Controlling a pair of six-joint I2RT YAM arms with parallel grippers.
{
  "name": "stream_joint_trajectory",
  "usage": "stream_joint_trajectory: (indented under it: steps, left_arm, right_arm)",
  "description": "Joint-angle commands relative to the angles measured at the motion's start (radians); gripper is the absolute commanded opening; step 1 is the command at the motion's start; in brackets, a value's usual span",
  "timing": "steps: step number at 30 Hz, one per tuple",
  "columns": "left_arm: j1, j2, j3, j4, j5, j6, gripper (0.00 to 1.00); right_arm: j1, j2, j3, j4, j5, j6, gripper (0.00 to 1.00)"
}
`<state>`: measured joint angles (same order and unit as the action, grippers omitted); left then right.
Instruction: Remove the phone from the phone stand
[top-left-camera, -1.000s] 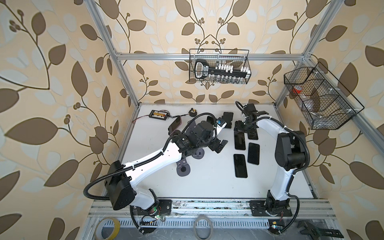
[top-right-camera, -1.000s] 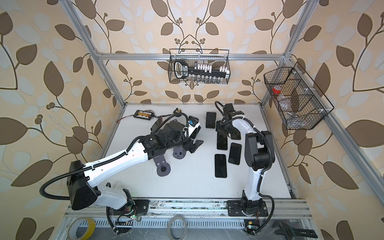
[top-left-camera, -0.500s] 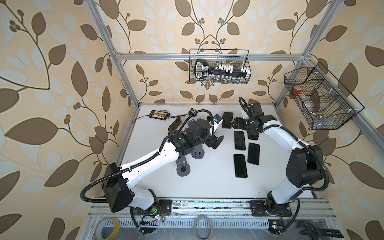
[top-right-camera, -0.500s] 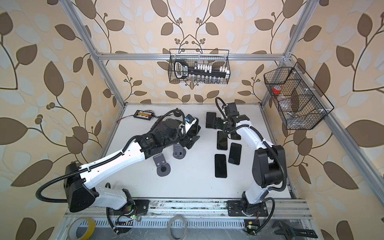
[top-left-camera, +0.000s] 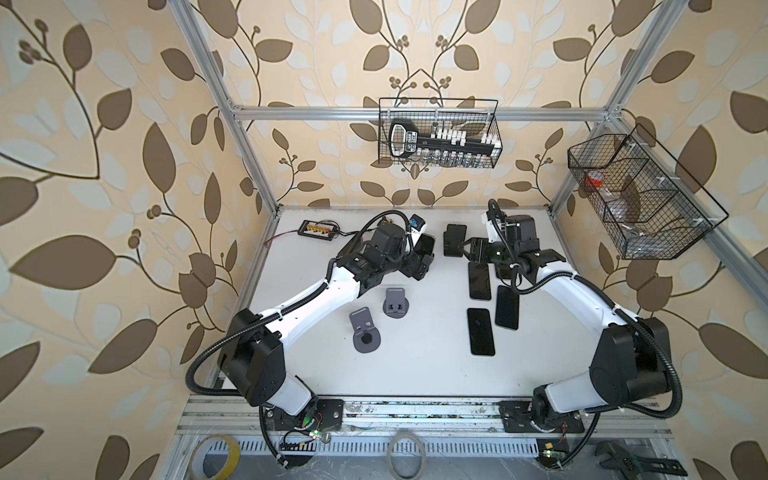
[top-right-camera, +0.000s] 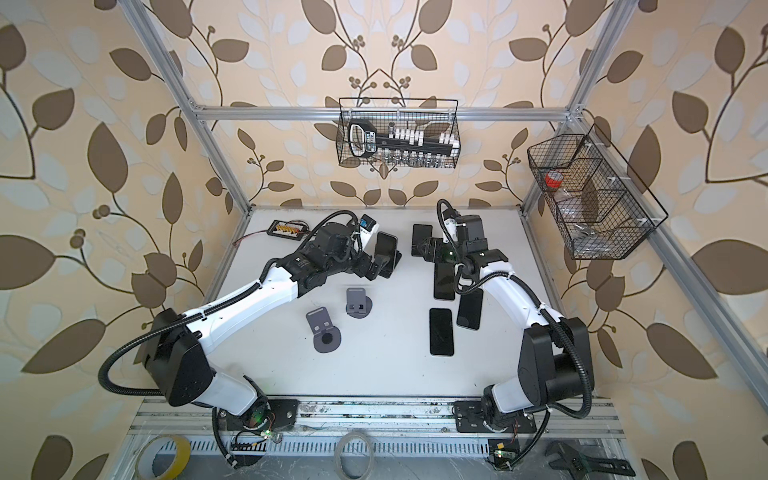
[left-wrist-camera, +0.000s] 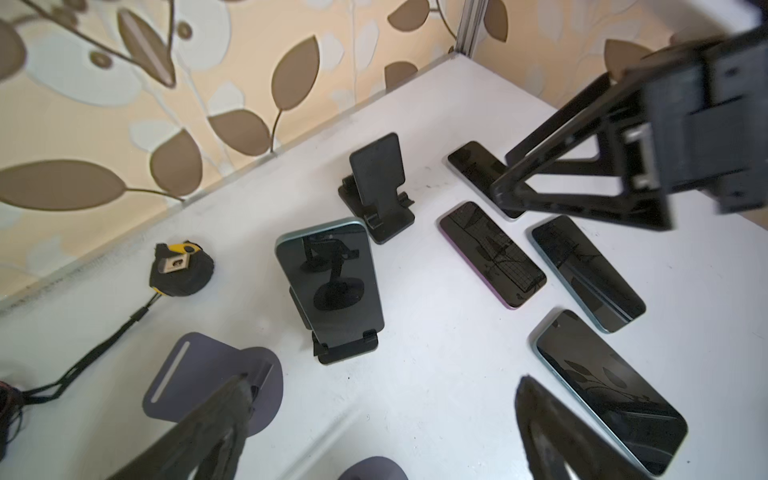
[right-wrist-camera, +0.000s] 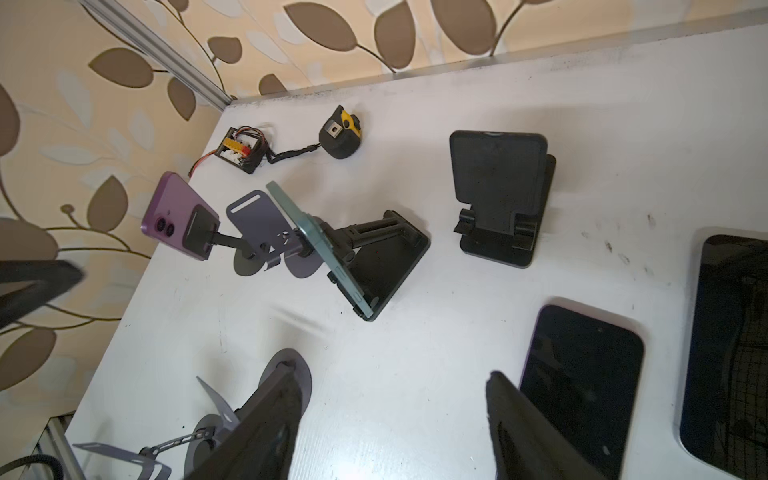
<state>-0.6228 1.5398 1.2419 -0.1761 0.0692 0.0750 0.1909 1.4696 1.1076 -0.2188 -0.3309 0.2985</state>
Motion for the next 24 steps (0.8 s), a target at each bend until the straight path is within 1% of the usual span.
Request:
stream_joint_trajectory:
  steps: [1,6,12,18,24]
  left_arm:
    - [0.026,0.022,0.054,0.056,0.056,-0.049,0.99]
    - [0.028,0.094,0.071,0.1,0.023,-0.072,0.99]
    - [0.034,0.188,0.135,0.11,0.064,-0.066,0.99]
    - [0.049,0.228,0.149,0.139,0.061,-0.071,0.99]
    - [0.063,0.271,0.164,0.159,0.061,-0.075,0.99]
  right_arm:
    - [0.007,-0.035,-0.021,0.064,-0.015,0.021,0.72]
    - [0.007,-0.07,-0.051,0.098,-0.01,0.032,0.72]
    - [0.008,-0.079,-0.047,0.106,-0.042,0.037,0.72]
    - [0.007,-0.095,-0.081,0.135,-0.042,0.05,0.72]
    - [0.009,-0.103,-0.132,0.206,-0.066,0.097,0.72]
